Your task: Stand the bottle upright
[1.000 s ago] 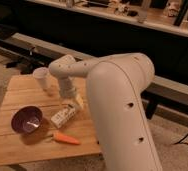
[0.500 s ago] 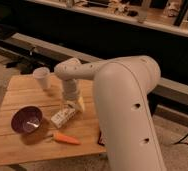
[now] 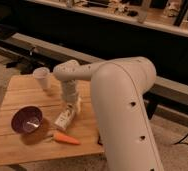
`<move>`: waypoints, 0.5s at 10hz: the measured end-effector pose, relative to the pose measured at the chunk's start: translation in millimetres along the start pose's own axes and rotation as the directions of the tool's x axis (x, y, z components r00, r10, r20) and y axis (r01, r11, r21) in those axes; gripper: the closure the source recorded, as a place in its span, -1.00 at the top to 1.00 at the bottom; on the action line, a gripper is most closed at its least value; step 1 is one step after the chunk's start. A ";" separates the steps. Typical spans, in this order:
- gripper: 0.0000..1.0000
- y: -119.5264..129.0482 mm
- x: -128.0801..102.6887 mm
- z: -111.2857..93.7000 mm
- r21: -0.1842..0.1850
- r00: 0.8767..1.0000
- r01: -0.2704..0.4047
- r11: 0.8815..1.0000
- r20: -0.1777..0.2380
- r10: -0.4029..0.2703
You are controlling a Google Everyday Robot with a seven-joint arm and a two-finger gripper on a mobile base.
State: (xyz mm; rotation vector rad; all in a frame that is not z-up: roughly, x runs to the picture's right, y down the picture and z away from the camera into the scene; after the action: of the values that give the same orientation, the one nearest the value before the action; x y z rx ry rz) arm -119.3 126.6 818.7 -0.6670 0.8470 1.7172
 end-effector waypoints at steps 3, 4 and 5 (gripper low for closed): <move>-0.99 1.5 -13.5 -18.4 0.013 0.999 0.004 1.000 0.053 -0.004; -1.00 4.1 -24.3 -33.5 0.030 0.993 0.015 0.999 0.114 -0.018; -1.00 8.1 -29.9 -44.1 0.041 0.987 0.026 0.999 0.157 -0.032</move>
State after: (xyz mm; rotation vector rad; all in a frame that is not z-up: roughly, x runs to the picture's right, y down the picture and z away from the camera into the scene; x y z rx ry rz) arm -117.4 72.7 817.5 -0.5080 0.7545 1.6989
